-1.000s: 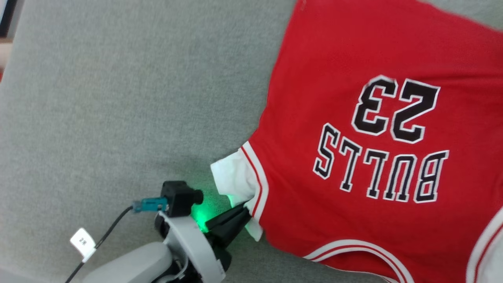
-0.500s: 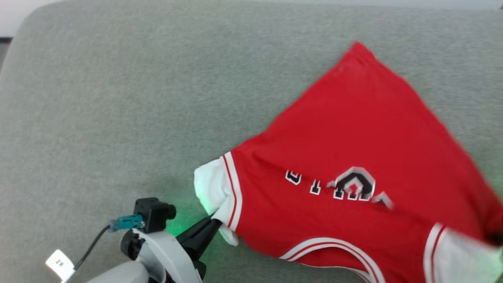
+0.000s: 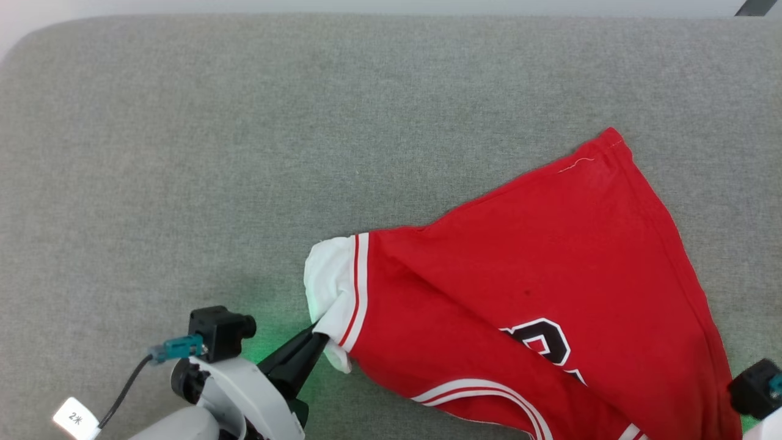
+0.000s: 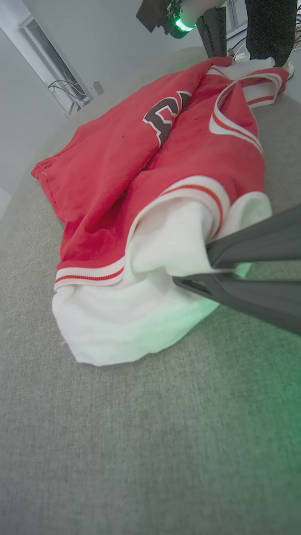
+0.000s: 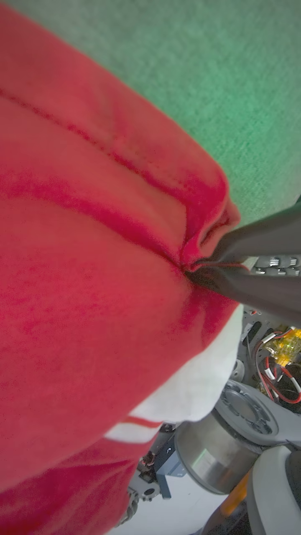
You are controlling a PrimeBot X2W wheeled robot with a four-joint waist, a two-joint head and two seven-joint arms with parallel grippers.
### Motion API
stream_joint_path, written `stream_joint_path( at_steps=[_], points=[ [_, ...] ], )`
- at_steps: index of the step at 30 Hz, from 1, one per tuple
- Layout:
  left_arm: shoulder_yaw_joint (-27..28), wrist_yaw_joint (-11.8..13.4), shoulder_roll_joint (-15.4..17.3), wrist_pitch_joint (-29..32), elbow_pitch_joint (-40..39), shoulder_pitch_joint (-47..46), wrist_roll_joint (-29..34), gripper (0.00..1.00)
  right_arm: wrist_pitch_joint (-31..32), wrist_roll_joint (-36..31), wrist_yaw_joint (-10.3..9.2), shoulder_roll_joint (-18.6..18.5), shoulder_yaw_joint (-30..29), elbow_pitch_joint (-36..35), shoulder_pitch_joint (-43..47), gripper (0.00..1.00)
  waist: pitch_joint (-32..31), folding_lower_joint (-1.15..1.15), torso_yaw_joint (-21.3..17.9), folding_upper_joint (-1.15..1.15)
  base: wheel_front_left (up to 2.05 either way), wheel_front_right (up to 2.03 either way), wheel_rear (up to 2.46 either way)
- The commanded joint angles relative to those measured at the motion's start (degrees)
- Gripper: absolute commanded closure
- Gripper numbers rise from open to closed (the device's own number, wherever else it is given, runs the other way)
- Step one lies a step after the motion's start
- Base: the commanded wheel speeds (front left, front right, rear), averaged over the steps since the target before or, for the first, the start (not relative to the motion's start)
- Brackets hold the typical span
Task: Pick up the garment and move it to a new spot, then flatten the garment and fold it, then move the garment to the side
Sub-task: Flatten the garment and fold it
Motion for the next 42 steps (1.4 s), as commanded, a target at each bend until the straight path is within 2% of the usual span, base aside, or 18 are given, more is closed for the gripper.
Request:
stream_joint_path(
  at_steps=[1,7,10,14,17,20,22,28,34,35,36,37,42],
  points=[
    [0.3,0.3,0.0,-0.1,0.0,0.8,0.2,1.0,-1.7,-0.2,-0.11,2.0,-1.3,-0.8,-1.0,0.0,-0.2,0.0,-0.1,0.0,0.0,0.0,0.0],
    [1.7,-0.2,-0.7,-0.1,0.0,2.5,-0.1,1.0,0.4,1.2,-0.1,0.2,-12.8,-8.6,0.1,0.0,-1.1,0.0,0.1,0.0,0.0,0.0,0.0],
    [2.3,-0.5,-1.2,-0.1,-0.2,2.8,0.5,1.0,2.9,1.2,-0.11,-1.1,-19.1,-13.1,-2.3,0.0,-0.9,0.0,0.7,0.0,0.0,0.0,0.0],
    [2.5,-1.1,-2.0,-0.1,-0.1,2.2,1.2,1.0,2.3,-1.8,-0.1,0.0,-20.8,-14.5,-11.3,0.0,0.0,0.0,1.8,0.0,0.0,0.0,0.0],
    [2.4,-1.8,-3.0,0.0,0.3,0.9,1.8,1.0,-0.4,-6.1,-0.1,2.4,-15.8,-10.2,-21.0,0.0,1.3,0.0,3.0,0.0,0.0,0.0,0.0],
    [2.1,-2.7,-4.0,0.2,0.9,-0.5,2.2,1.0,-2.5,-11.9,-0.1,2.7,-7.5,-3.5,-30.5,0.0,2.8,0.0,4.5,0.0,0.0,0.0,0.0],
    [2.1,-3.1,-4.5,0.2,1.5,-1.2,2.5,1.0,-3.1,-13.2,-0.1,4.1,-2.0,2.1,-35.5,0.0,3.6,0.0,5.3,0.0,0.0,0.0,0.0],
    [1.7,-4.1,-6.3,0.2,3.2,-2.5,3.2,1.0,-3.5,-12.5,-0.1,5.6,10.0,17.4,-46.1,0.0,5.1,0.0,6.9,0.0,0.0,0.0,0.0],
    [1.8,-4.9,-7.4,0.1,4.7,-2.4,3.5,1.0,-2.1,-8.4,-0.09,6.0,19.7,26.0,-49.8,0.01,5.5,0.0,7.5,0.0,0.0,0.0,0.0],
    [1.9,-5.0,-7.4,0.1,4.9,-2.4,3.5,1.0,-1.9,-7.2,-0.08,5.8,21.0,26.5,-50.2,0.55,5.5,0.0,7.4,0.0,0.0,0.0,0.0],
    [2.1,-5.1,-7.4,0.1,5.2,-2.3,3.5,1.0,-2.5,-6.4,-0.08,5.7,22.0,26.6,-50.7,0.81,5.5,0.0,7.4,0.0,0.0,0.0,0.0],
    [2.3,-5.2,-7.4,0.0,5.4,-2.4,3.5,1.0,-3.4,-5.6,-0.08,5.7,22.4,26.8,-51.3,1.0,5.4,0.0,7.3,0.0,0.0,0.0,0.0],
    [4.4,-6.2,-7.5,-0.1,5.9,-3.0,2.6,1.0,-10.8,-2.3,-0.11,5.8,21.7,28.4,-55.3,1.0,4.7,0.0,6.9,0.0,0.0,0.0,0.0]
  ],
)
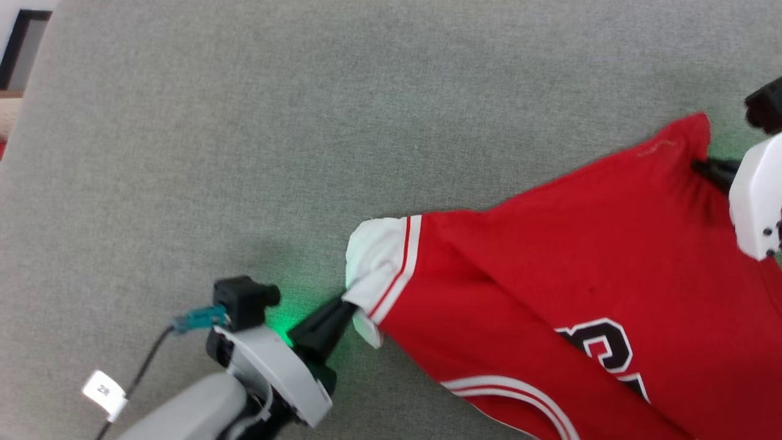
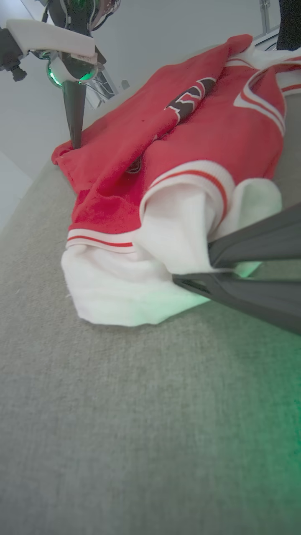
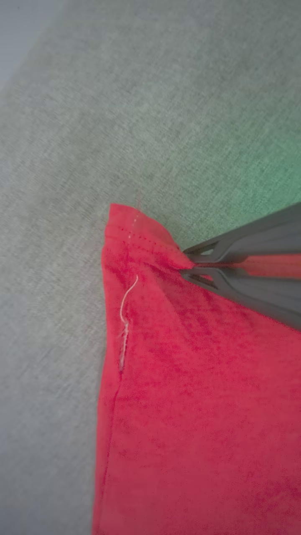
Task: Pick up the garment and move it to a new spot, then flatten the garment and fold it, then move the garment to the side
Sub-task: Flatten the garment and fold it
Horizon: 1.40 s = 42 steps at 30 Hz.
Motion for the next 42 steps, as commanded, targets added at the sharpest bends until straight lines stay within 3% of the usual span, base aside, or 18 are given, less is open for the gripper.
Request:
stream_joint_path(
  at_steps=[1,8,12,16,20,25,29,34,42],
  points=[
    [1.3,-0.5,0.3,-0.3,0.2,-0.8,-0.3,1.0,-1.8,0.7,-0.11,0.1,-0.7,0.6,-1.4,1.0,-0.4,0.0,-0.4,0.0,0.0,0.0,0.0],
    [14.5,-1.4,-0.3,-0.3,-2.7,0.0,-0.3,1.0,-12.3,2.6,-0.11,0.9,-6.3,4.5,-5.2,1.0,-1.0,0.0,-2.1,0.0,0.0,0.0,0.0],
    [18.8,-1.7,0.3,-0.3,-1.9,-4.9,-1.1,1.0,-18.7,0.8,-0.11,3.1,-11.6,9.6,-9.1,1.0,-0.7,0.0,-3.1,0.0,0.0,0.0,0.0],
    [21.7,-1.8,0.8,0.7,0.5,-15.8,-4.4,1.0,-26.3,-2.9,-0.16,7.6,-18.1,16.5,-16.6,1.0,0.4,0.0,-4.1,0.0,0.0,0.0,0.0],
    [25.7,-1.7,-0.9,3.0,6.8,-30.8,-9.1,1.0,-32.1,-6.8,-0.17,12.7,-22.9,22.9,-26.0,1.0,2.5,0.0,-5.3,0.0,0.0,0.0,0.0],
    [28.0,-1.7,-1.8,3.4,17.7,-50.2,-7.8,1.0,-39.5,-10.8,-0.17,18.1,-26.6,28.7,-37.3,1.0,4.5,0.0,-7.3,0.0,0.0,0.0,0.0],
    [27.3,-1.7,-2.7,2.4,20.1,-59.0,-7.5,1.0,-43.5,-13.7,-0.18,20.1,-27.9,32.5,-42.4,1.0,5.3,0.0,-8.1,0.0,0.0,0.0,0.0],
    [22.8,-1.7,-1.7,1.8,18.8,-56.1,-8.2,1.0,-44.6,-14.8,-0.16,20.9,-25.9,35.5,-40.6,1.0,5.4,0.0,-8.1,0.0,0.0,0.0,0.0],
    [17.3,-1.7,-1.4,0.2,11.5,-34.7,-15.2,1.0,-44.0,-9.2,-0.13,19.1,-19.0,33.7,-25.3,1.0,5.4,0.0,-8.0,0.0,0.0,0.0,0.0]
  ],
)
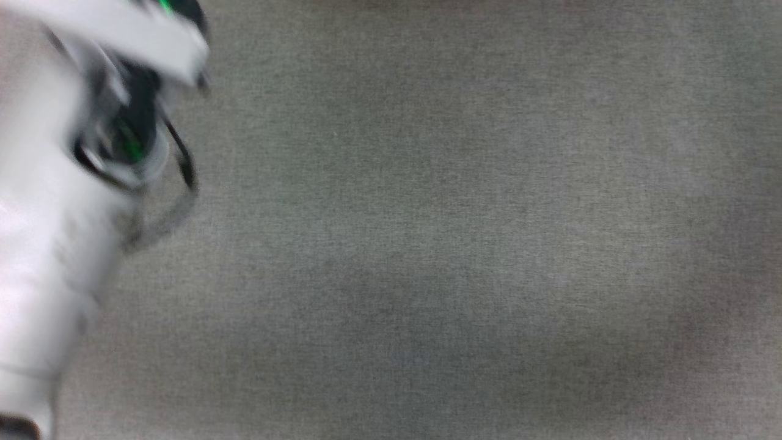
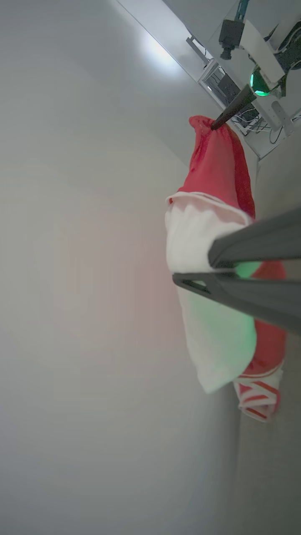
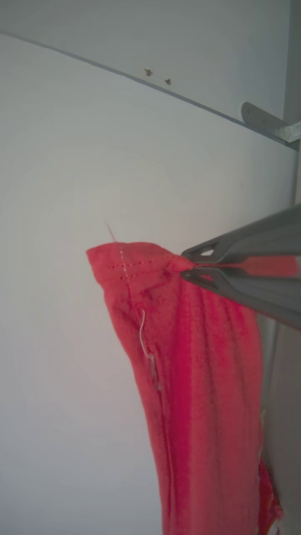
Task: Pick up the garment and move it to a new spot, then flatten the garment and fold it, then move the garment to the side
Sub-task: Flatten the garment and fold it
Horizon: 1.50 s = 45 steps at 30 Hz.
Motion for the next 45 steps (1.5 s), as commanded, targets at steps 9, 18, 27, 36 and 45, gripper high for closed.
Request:
stream_joint_path(
  at_steps=[9,18,27,36,45],
  points=[
    [1.9,0.1,-1.3,-0.7,-10.8,22.2,2.1,1.0,3.7,11.5,-0.13,-8.2,3.0,-15.4,23.7,1.0,-1.2,0.0,1.3,0.0,0.0,0.0,0.0],
    [3.8,0.1,-0.2,-0.7,-17.5,40.0,13.1,1.0,8.5,16.1,-0.13,-16.5,0.0,-33.9,48.1,1.0,-6.2,0.0,0.7,0.0,0.0,0.0,0.0],
    [5.1,0.1,3.4,-0.7,-26.0,53.7,18.1,1.0,12.0,11.9,-0.13,-16.3,-11.9,-49.4,69.0,1.0,-10.0,0.0,0.0,0.0,0.0,0.0,0.0],
    [7.9,1.3,5.0,-0.7,-35.0,66.0,21.5,1.0,19.3,5.6,-0.13,-8.7,-25.4,-65.3,85.4,1.0,-10.1,0.0,-1.2,0.0,0.0,0.0,0.0],
    [6.8,0.3,5.8,2.3,-35.1,56.9,22.8,1.0,25.8,3.4,-0.13,-3.9,-29.0,-68.7,80.1,1.0,-9.7,0.0,-0.7,0.0,0.0,0.0,0.0]
  ],
)
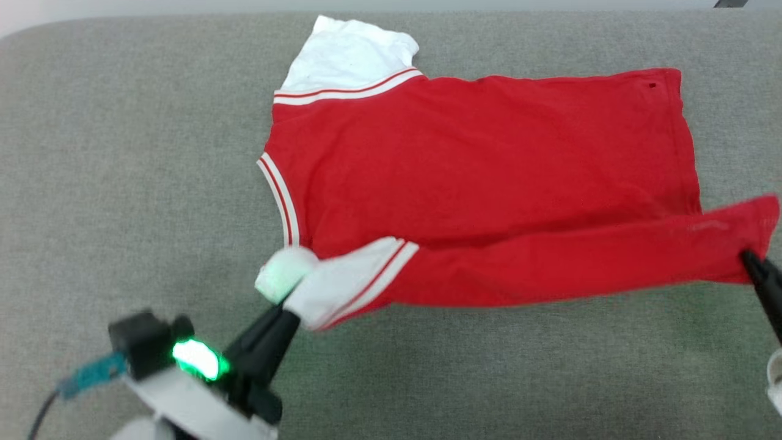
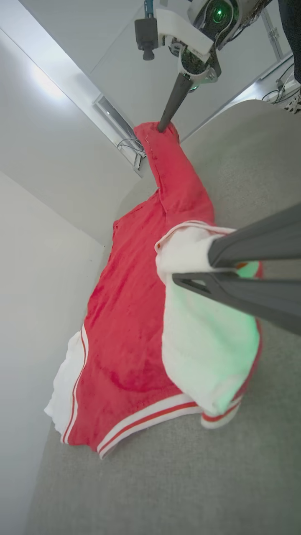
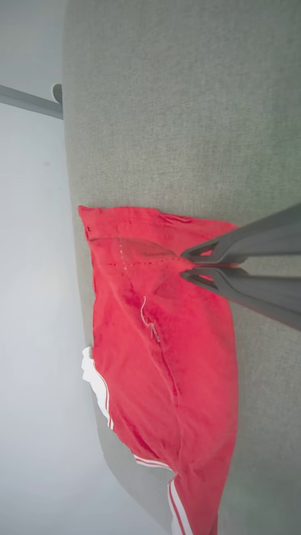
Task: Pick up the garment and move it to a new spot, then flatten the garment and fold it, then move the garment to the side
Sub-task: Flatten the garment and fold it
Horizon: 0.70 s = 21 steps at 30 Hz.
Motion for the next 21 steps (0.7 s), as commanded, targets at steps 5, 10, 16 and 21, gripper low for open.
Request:
stream_joint_path(
  at_steps=[5,10,16,21],
  points=[
    [-0.5,-0.5,-2.0,1.8,5.8,-10.9,-3.9,1.0,1.0,0.6,-0.09,0.1,2.2,6.6,-8.8,1.0,0.7,0.0,0.3,0.0,0.0,0.0,0.0],
    [-4.7,-0.6,-3.0,3.2,13.2,-19.5,-8.4,1.0,1.1,1.1,-0.09,0.3,4.4,14.2,-14.7,1.0,2.4,0.0,0.6,0.0,0.0,0.0,0.0],
    [-10.5,-0.6,-3.8,1.5,23.4,-26.2,-9.9,1.0,-1.8,-0.2,-0.09,-0.1,8.2,19.5,-18.2,1.0,5.6,0.0,0.3,0.0,0.0,0.0,0.0],
    [-14.5,-0.6,-4.9,-0.4,30.4,-29.7,-10.4,1.0,-3.7,-0.2,-0.09,-0.8,11.1,22.6,-20.0,1.0,7.9,0.0,0.1,0.0,0.0,0.0,0.0]
  ],
)
